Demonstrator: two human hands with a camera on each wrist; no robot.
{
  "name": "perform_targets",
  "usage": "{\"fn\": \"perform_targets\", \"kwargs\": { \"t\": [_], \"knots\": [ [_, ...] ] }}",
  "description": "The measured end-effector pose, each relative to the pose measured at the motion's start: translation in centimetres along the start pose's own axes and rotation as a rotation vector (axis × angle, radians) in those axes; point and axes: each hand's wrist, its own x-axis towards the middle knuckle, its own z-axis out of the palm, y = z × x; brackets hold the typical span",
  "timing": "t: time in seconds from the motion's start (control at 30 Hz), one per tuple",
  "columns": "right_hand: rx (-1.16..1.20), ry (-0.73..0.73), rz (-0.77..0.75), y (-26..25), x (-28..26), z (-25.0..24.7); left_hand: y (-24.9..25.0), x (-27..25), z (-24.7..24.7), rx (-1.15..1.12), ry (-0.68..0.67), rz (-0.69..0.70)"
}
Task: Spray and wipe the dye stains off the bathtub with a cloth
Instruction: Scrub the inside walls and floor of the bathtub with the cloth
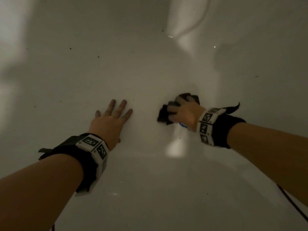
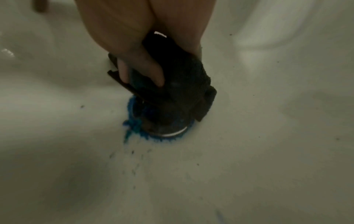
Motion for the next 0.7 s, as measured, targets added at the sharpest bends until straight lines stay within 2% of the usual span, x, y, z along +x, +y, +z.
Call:
{"fn": "perform_targets", "kwargs": {
  "t": [0.03, 0.07, 0.1, 0.17, 0.2, 0.27, 0.33, 0.4, 0.57, 0.7],
  "knots": [
    [-0.068, -0.1, -0.052, -0.4, -0.6, -0.9, 0.0, 0.0, -0.1, 0.003, -0.006, 0.002],
    [-0.051, -0.225, -0.051, -0.5, -1.0, -1.5, 0.0, -0.1, -0.3, 0.015, -0.016, 0.003],
    [-0.042, -0.278, -0.006, -0.6, -1.3, -1.7, -0.1, -0.3, -0.6, 0.037, -0.038, 0.003],
    [0.067, -0.256, 0.131, -0.5, -2.4, -3.0, -0.2, -1.0, -1.8, 0.083, -0.085, 0.003],
    [0.141, -0.167, 0.193, -0.5, -3.1, -3.8, -0.3, -1.7, -2.6, 0.07, -0.088, 0.006],
    [0.352, 0.122, 0.299, -0.7, -4.6, -5.4, -0.5, -3.8, -4.4, -0.076, -0.024, -0.007],
    [0.609, 0.372, 0.382, -1.2, -6.3, -7.4, -0.9, -6.5, -6.5, -0.343, 0.099, -0.048],
    [0.853, 0.546, 0.418, -2.3, -8.3, -10.9, -0.8, -9.7, -8.7, -0.658, 0.191, -0.066],
    [1.257, 0.74, 0.43, -6.1, -15.4, -19.9, 1.9, -19.3, -13.8, -1.3, 0.183, -0.013],
    [1.496, 0.746, 0.333, -9.7, -22.4, -26.8, 3.8, -28.3, -17.0, -1.451, 0.182, 0.077]
  ]
}}
